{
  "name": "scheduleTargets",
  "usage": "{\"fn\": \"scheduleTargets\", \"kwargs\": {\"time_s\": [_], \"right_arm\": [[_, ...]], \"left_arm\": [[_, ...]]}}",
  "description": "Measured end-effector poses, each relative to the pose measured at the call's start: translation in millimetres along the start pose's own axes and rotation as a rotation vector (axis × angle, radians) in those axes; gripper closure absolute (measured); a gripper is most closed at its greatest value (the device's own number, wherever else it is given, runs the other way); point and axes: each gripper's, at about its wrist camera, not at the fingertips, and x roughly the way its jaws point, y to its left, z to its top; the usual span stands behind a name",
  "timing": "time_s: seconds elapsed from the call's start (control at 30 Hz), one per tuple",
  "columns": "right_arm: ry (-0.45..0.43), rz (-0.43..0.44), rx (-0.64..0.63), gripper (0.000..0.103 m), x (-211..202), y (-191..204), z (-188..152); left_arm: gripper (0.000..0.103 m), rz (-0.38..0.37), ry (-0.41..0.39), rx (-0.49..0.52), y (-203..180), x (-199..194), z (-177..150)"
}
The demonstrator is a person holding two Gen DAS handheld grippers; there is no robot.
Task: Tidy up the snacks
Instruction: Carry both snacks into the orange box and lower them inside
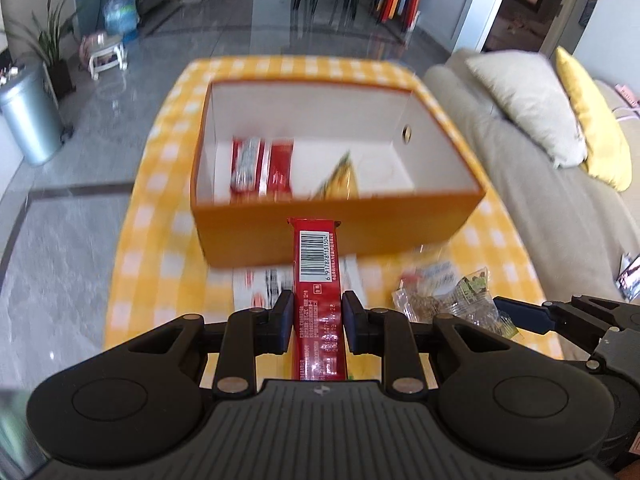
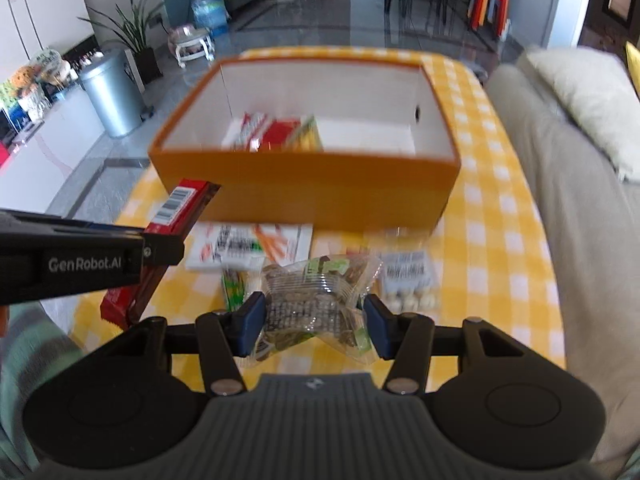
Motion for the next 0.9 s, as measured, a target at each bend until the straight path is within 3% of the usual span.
{"fn": "scheduleTargets", "kwargs": {"time_s": [0.33, 0.5, 0.67, 0.9], "right_arm": [[-0.086, 0.048, -0.036, 0.052, -24.6, -14.5, 58.9], [-0.115, 0.093, -0.063, 0.052, -31.4, -22.1, 94.9], [-0.113, 0.119, -0.075, 0.052, -19.1, -32.2, 133.1], [-0.029, 0.098, -0.120, 0.052, 33.2, -35.8, 167.2]], "left_arm": [[0.075, -0.093, -0.067, 0.052, -11.5, -13.6, 62.3], [0.075, -0.097, -0.097, 0.083, -14.1, -13.5, 95.2], [0.075, -0.118, -0.075, 0.066, -6.0, 3.5, 121.9], [0.075, -0.069, 0.023, 0.084, 1.0, 58.8, 135.1]]}}
